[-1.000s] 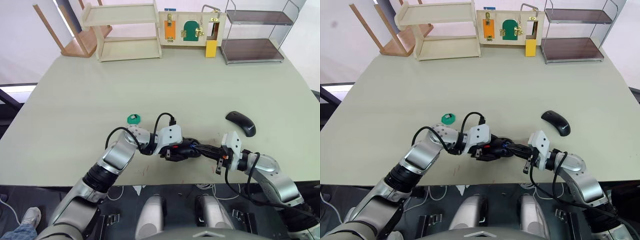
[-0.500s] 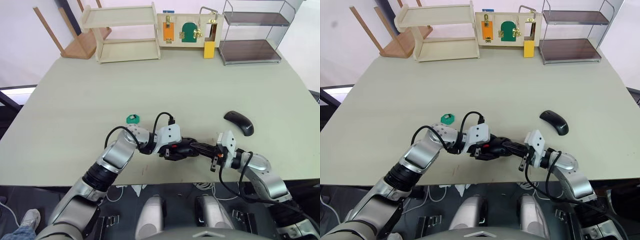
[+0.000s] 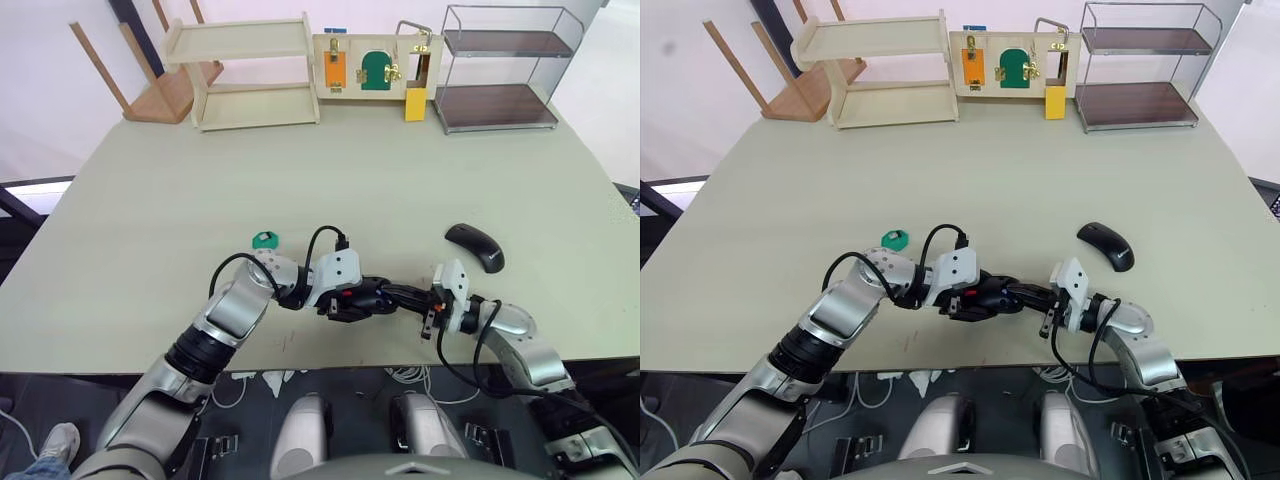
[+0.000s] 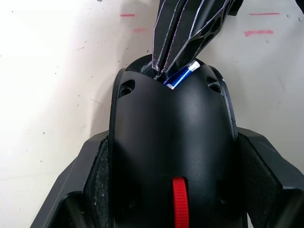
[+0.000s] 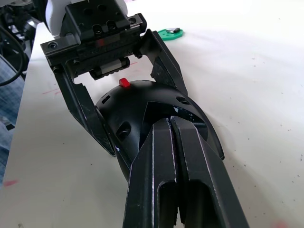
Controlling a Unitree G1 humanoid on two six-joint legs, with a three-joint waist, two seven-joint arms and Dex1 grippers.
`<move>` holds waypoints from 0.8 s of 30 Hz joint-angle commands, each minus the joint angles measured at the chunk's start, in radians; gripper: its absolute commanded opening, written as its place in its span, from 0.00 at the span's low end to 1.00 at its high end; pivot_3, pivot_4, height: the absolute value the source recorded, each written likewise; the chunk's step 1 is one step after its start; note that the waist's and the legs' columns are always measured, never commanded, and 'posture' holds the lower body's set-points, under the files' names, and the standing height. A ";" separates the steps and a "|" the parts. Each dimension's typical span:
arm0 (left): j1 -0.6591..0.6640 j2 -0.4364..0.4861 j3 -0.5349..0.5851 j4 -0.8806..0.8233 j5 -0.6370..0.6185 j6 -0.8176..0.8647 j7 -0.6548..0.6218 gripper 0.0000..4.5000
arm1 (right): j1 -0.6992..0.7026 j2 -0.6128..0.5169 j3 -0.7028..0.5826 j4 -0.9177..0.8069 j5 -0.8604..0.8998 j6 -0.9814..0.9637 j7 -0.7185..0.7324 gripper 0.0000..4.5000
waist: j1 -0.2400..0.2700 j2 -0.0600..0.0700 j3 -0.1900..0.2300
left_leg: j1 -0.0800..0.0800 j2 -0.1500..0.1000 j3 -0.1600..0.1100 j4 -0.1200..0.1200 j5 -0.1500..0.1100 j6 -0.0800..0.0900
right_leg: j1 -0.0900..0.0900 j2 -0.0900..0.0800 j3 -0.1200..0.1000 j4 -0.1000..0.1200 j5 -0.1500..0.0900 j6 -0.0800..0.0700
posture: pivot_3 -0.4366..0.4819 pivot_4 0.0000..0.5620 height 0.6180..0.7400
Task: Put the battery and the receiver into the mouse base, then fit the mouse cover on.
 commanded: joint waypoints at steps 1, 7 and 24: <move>0.021 0.003 -0.029 -0.006 0.008 0.013 -0.008 0.65 | 0.030 -0.014 0.039 0.108 -0.079 0.005 0.007 0.01 | 0.000 0.000 -0.001 | 0.000 0.000 0.000 0.000 0.000 0.000 | 0.000 0.000 0.000 0.000 0.000 0.000 | 0.48 0.27 1.00; 0.025 0.001 -0.029 -0.010 0.007 0.015 -0.007 0.65 | 0.031 -0.029 0.059 0.114 -0.123 -0.039 0.023 0.01 | 0.000 0.001 -0.004 | 0.000 0.000 0.000 0.000 0.000 0.000 | 0.000 0.000 0.000 0.000 -0.001 0.000 | 0.48 0.27 1.00; 0.017 -0.004 -0.031 0.007 0.013 0.000 -0.008 0.65 | 0.014 -0.161 0.144 0.039 -0.229 -0.017 0.095 0.01 | 0.001 -0.001 -0.009 | 0.001 0.000 -0.001 -0.001 0.000 0.000 | 0.001 0.000 0.000 0.000 -0.001 -0.001 | 0.48 0.27 1.00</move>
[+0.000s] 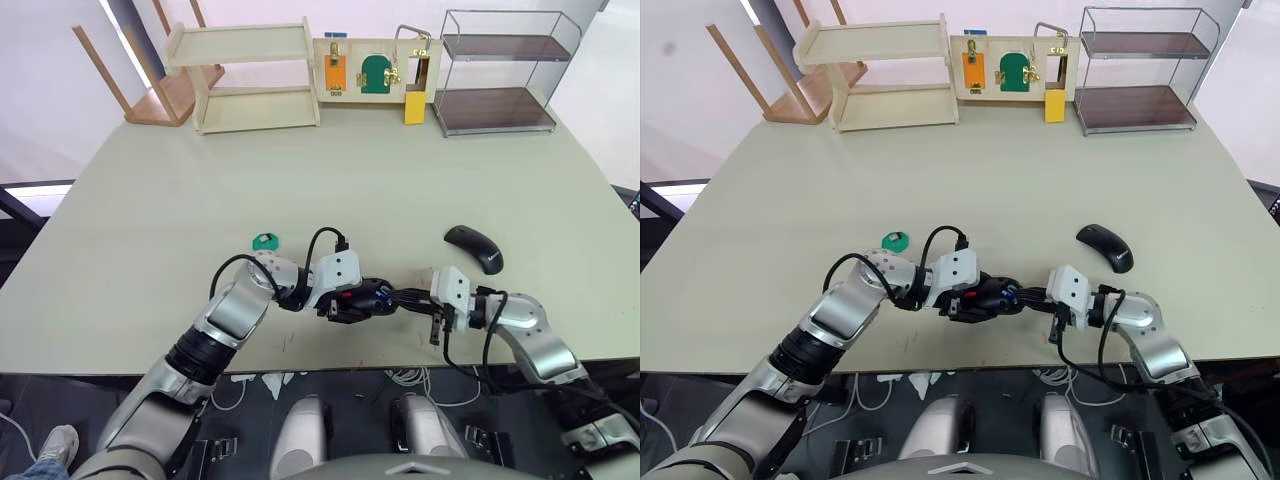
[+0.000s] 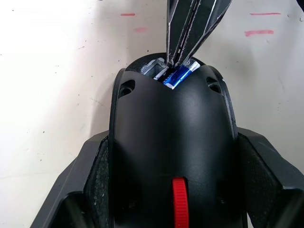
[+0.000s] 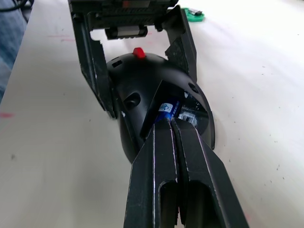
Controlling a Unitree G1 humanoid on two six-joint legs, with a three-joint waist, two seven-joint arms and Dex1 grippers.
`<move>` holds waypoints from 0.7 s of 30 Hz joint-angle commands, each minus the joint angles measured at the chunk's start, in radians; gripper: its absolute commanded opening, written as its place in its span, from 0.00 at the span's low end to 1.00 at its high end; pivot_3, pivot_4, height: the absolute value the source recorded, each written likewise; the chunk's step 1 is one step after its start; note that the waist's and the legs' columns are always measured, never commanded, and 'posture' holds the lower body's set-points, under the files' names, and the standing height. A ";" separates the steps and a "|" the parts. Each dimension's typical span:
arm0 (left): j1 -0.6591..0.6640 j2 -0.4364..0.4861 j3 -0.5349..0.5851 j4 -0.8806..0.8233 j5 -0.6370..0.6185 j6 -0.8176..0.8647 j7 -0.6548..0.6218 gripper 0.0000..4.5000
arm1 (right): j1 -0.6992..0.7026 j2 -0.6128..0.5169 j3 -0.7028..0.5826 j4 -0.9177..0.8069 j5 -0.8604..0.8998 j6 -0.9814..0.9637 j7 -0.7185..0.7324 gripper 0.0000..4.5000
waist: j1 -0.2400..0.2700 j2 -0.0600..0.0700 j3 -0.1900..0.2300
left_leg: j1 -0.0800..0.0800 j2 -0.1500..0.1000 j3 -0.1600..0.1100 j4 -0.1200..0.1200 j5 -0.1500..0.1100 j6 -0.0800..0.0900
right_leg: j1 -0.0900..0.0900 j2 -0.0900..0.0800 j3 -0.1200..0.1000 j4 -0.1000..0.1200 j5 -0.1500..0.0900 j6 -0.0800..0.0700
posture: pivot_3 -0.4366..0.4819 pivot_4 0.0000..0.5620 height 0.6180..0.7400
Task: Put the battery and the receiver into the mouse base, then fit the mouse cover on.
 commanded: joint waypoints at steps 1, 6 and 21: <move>0.012 0.000 -0.029 0.004 0.010 -0.003 -0.010 0.65 | 0.053 -0.042 0.092 0.055 -0.078 0.105 0.050 0.01 | 0.000 0.000 0.000 | 0.000 0.000 0.000 0.000 0.000 0.000 | 0.000 0.000 0.000 0.000 0.000 0.000 | 0.48 0.27 1.00; 0.014 -0.002 -0.030 0.002 0.010 -0.002 -0.007 0.65 | 0.042 -0.022 0.059 0.035 -0.037 0.089 0.042 0.01 | 0.000 0.000 -0.001 | 0.000 0.000 0.000 0.000 0.000 0.000 | 0.000 0.000 0.000 0.000 0.000 0.000 | 0.48 0.27 1.00; 0.010 -0.005 -0.027 0.006 0.012 -0.009 -0.008 0.65 | 0.144 -0.037 -0.153 -0.079 0.133 -0.049 0.047 0.01 | 0.004 0.005 0.008 | -0.004 0.000 0.000 0.000 0.000 0.000 | -0.002 -0.001 0.000 -0.002 0.000 0.000 | 0.48 0.27 1.00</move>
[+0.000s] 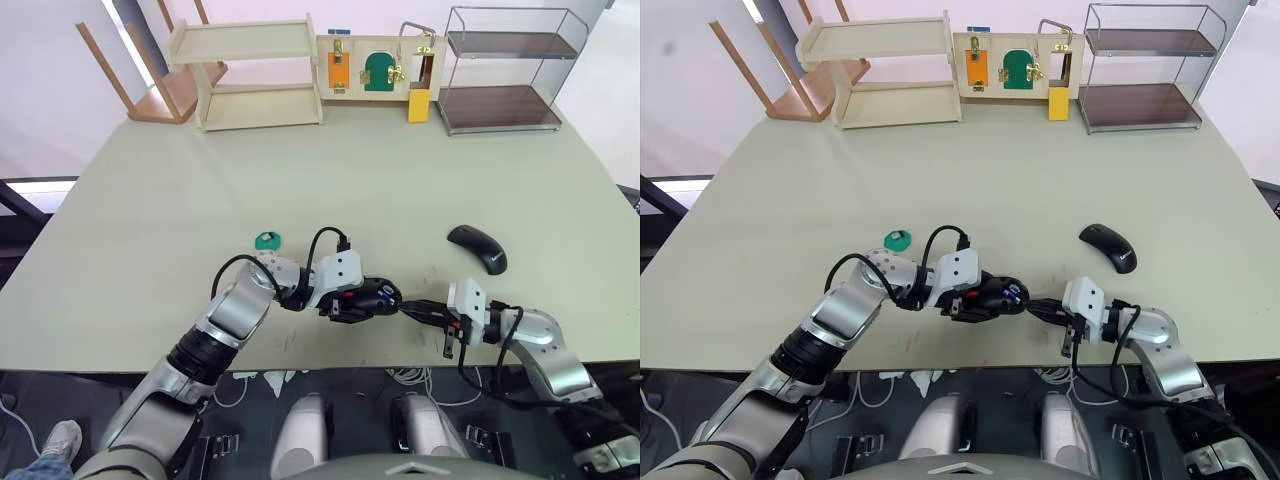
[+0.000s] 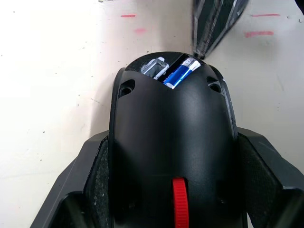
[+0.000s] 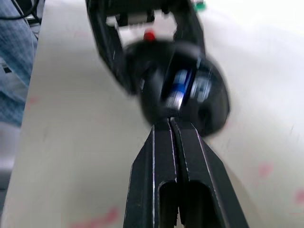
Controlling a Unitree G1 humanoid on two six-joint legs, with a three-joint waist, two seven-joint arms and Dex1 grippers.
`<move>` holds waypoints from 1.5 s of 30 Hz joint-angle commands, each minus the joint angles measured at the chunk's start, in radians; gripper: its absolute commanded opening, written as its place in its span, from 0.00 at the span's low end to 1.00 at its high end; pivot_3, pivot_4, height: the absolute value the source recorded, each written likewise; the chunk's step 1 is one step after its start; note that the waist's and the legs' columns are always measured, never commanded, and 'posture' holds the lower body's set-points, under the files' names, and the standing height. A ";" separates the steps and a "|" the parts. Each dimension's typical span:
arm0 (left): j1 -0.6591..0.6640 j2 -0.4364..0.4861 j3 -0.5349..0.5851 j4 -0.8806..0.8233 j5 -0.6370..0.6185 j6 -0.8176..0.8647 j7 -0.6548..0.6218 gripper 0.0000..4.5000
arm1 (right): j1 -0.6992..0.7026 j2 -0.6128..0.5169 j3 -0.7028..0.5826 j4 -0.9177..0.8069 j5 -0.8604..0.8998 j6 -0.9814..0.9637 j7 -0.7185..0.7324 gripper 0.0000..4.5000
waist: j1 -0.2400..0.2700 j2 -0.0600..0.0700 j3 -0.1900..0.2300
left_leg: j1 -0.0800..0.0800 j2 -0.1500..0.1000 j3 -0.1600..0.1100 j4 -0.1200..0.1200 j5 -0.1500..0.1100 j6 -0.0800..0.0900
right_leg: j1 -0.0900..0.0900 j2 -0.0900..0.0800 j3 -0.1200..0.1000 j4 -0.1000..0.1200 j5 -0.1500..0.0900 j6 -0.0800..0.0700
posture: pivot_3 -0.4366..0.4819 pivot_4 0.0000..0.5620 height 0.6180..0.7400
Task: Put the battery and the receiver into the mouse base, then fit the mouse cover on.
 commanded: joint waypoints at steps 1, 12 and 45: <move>0.011 0.004 -0.029 0.007 0.014 0.004 -0.008 0.65 | 0.036 -0.032 -0.073 -0.075 0.054 0.005 0.002 0.01 | 0.001 0.001 0.002 | 0.000 0.000 0.000 0.000 0.000 0.000 | 0.000 0.000 0.000 0.000 0.000 0.000 | 0.48 0.27 1.00; 0.010 -0.001 -0.027 0.018 0.016 -0.004 -0.003 0.65 | 0.131 -0.115 -0.262 -0.043 0.239 0.008 0.151 0.30 | 0.002 0.001 0.003 | 0.000 0.000 0.000 0.001 0.000 0.000 | 0.000 0.000 0.000 0.000 0.000 0.001 | 0.48 0.27 1.00; -0.046 -0.031 0.059 -0.011 -0.098 0.061 -0.009 0.99 | 0.084 -0.052 -0.379 0.202 0.307 -0.197 0.451 1.00 | 0.004 0.004 0.009 | -0.001 0.000 0.000 0.001 0.000 0.000 | 0.000 -0.001 0.000 -0.001 0.000 0.000 | 0.48 0.27 1.00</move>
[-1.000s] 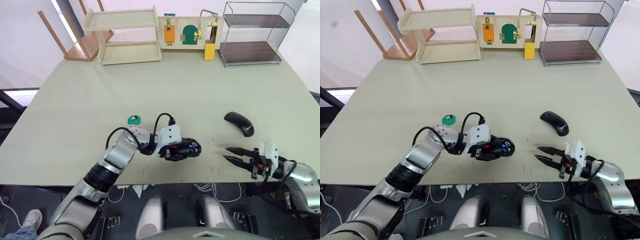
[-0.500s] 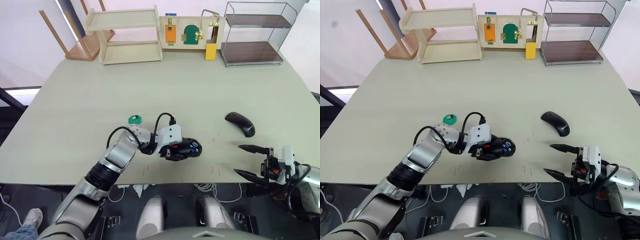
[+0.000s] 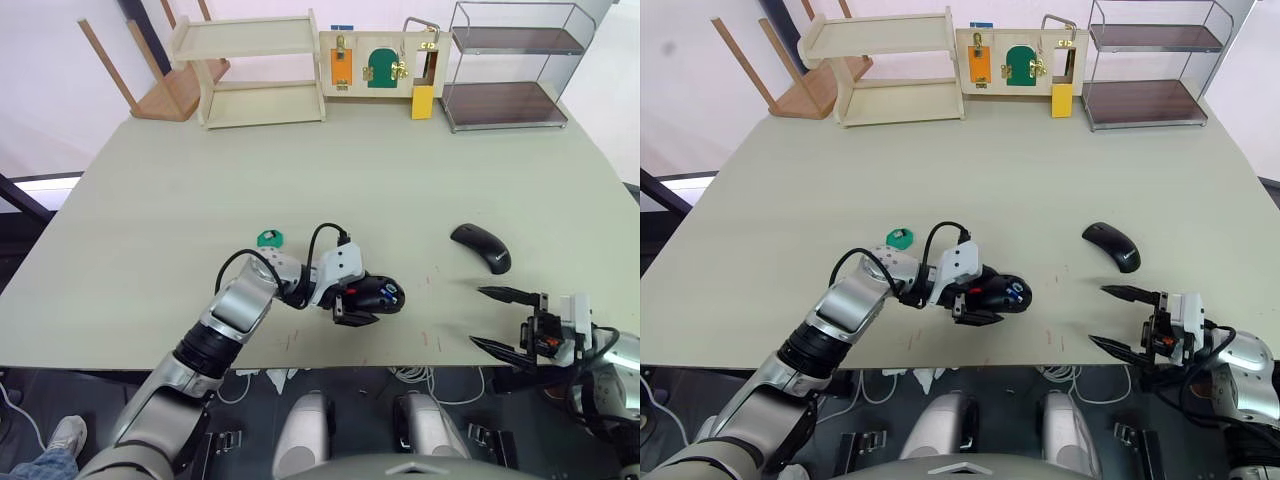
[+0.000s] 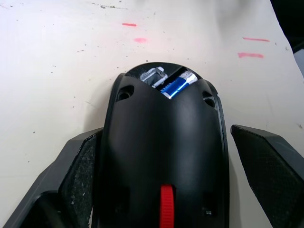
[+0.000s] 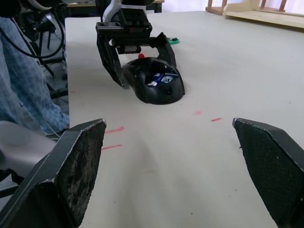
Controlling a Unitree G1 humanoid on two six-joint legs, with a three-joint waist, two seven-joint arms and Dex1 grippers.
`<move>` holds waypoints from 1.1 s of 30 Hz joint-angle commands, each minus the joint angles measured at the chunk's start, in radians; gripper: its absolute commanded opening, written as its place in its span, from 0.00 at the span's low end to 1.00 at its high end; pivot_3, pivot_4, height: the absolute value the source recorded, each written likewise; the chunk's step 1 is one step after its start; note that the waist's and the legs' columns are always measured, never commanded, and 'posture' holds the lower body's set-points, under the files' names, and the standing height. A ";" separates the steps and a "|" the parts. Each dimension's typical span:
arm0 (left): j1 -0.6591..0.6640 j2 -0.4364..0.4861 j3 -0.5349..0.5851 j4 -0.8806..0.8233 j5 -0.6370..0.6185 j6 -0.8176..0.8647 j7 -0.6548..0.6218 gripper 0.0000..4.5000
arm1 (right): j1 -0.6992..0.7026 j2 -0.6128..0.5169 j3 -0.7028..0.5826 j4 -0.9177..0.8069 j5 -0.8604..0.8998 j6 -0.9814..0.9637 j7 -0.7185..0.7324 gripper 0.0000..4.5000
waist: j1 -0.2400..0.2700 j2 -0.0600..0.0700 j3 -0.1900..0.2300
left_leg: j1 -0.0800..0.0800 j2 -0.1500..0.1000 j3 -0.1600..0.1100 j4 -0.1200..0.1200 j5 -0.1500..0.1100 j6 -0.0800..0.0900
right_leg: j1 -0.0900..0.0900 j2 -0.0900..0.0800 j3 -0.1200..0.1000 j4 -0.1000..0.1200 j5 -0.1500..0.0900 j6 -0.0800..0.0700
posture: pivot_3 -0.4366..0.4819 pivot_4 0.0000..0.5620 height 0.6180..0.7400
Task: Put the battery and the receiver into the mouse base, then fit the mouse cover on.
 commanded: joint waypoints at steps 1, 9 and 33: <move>-0.022 0.010 0.041 -0.066 -0.034 -0.001 -0.004 0.99 | 0.003 0.004 -0.033 -0.011 0.035 -0.012 0.015 1.00 | -0.002 0.000 0.003 | 0.000 0.000 0.000 0.000 0.000 0.000 | 0.000 0.000 0.000 0.000 0.000 0.000 | 0.48 0.27 1.00; -0.016 0.049 0.108 -0.159 -0.139 0.027 -0.053 0.99 | 0.001 0.017 -0.044 -0.019 0.068 -0.002 0.027 1.00 | -0.006 0.001 0.009 | -0.001 0.000 0.000 0.000 0.000 0.000 | 0.000 0.000 0.000 0.000 0.001 -0.002 | 0.48 0.27 1.00; 0.040 0.194 0.513 0.289 -0.245 -0.333 -0.077 0.99 | -0.015 0.049 -0.057 -0.020 0.080 0.002 0.015 1.00 | -0.005 0.001 0.013 | 0.000 0.000 0.001 0.000 0.000 0.000 | 0.000 -0.001 -0.001 0.001 0.001 -0.001 | 0.48 0.27 1.00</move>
